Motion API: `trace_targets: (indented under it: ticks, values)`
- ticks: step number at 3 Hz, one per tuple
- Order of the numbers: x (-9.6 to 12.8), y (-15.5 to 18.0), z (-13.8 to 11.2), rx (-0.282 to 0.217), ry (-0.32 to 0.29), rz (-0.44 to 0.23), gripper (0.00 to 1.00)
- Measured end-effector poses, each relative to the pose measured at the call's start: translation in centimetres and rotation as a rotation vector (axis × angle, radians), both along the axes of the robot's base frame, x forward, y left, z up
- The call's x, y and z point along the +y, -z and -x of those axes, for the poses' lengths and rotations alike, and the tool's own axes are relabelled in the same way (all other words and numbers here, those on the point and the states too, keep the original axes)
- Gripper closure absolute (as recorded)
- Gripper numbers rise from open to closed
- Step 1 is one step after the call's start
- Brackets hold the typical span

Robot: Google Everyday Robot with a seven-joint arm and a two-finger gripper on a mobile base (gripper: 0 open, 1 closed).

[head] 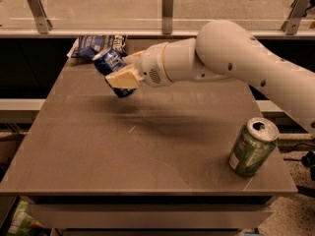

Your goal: Place pepsi can upright

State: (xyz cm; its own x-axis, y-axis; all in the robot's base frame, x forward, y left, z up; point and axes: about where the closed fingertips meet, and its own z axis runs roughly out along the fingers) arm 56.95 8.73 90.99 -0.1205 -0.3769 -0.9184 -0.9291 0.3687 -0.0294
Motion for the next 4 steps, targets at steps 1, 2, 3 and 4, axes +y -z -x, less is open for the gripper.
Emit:
trace_targets:
  ticks: [1,2,3,4]
  values:
    - [0.0,0.6,-0.3,-0.002,-0.011,-0.035,1.00]
    - [-0.1,1.1,-0.4,-0.001,-0.015,-0.065,1.00]
    - [-0.2,1.5,-0.6,0.000,-0.014,-0.086,1.00]
    - [-0.6,1.8,-0.9,0.001,-0.016,-0.102,1.00]
